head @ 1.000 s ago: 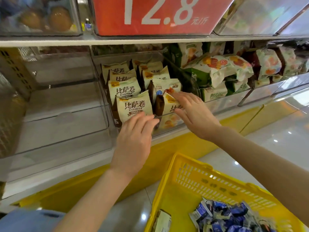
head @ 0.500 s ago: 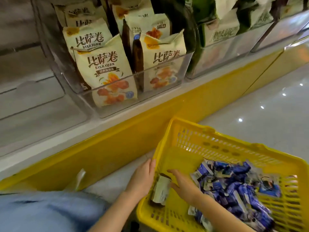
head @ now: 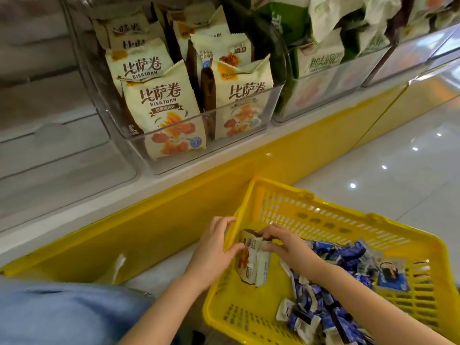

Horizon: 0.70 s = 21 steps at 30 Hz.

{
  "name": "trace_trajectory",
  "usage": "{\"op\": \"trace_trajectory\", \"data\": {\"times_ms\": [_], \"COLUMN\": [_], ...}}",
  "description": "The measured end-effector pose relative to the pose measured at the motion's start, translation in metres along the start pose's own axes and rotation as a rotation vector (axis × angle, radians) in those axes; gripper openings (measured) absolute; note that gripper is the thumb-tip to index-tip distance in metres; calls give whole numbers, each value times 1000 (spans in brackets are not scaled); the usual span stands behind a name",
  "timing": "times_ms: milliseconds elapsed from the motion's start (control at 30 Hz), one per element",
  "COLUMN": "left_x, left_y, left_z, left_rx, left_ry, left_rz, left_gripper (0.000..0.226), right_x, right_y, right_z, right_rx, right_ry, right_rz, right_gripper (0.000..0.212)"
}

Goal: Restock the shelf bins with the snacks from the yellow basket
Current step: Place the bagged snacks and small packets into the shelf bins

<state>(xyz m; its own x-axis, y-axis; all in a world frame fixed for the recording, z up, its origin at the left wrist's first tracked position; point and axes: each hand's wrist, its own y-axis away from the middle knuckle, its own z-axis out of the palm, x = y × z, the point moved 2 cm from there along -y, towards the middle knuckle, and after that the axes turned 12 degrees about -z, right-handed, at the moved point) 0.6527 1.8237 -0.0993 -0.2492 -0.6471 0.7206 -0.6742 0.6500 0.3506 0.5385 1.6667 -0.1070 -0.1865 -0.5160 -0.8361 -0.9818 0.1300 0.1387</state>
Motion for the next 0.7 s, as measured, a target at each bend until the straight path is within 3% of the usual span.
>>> {"op": "trace_trajectory", "data": {"times_ms": [67, 133, 233, 333, 400, 467, 533, 600, 700], "left_x": [20, 37, 57, 70, 73, 78, 84, 87, 95], "left_y": [6, 14, 25, 32, 35, 41, 48, 52, 62], "left_z": [-9, -18, -35, -55, -66, -73, -80, -90, -111], "left_rx": [-250, -420, -532, -561, -528, -440, -311, -131, 121], "left_ry": [-25, -24, 74, -145, -326, -307, -69, 156, 398], "left_rz": [86, 133, 111, 145, 147, 166, 177, 155, 197], "left_gripper": [79, 89, 88, 100, 100, 84, 66, 64, 64], "right_x": [-26, -51, -83, -109, -123, -135, -150, -169, -200], "right_y": [4, 10, 20, 28, 32, 32, 32, 32, 28], "right_z": [-26, -43, -57, -64, -67, -72, -78, -84, -90], "right_rx": [-60, -124, -136, -103, -109, -95, -27, 30, 38], "right_ry": [-153, -283, -354, -388, -311, -226, -242, -255, 246], "right_rz": [-77, -123, -182, -214, -243, -255, -226, -214, -295], "right_gripper": [14, 5, 5, 5, 5, 12, 14, 39, 76]}}
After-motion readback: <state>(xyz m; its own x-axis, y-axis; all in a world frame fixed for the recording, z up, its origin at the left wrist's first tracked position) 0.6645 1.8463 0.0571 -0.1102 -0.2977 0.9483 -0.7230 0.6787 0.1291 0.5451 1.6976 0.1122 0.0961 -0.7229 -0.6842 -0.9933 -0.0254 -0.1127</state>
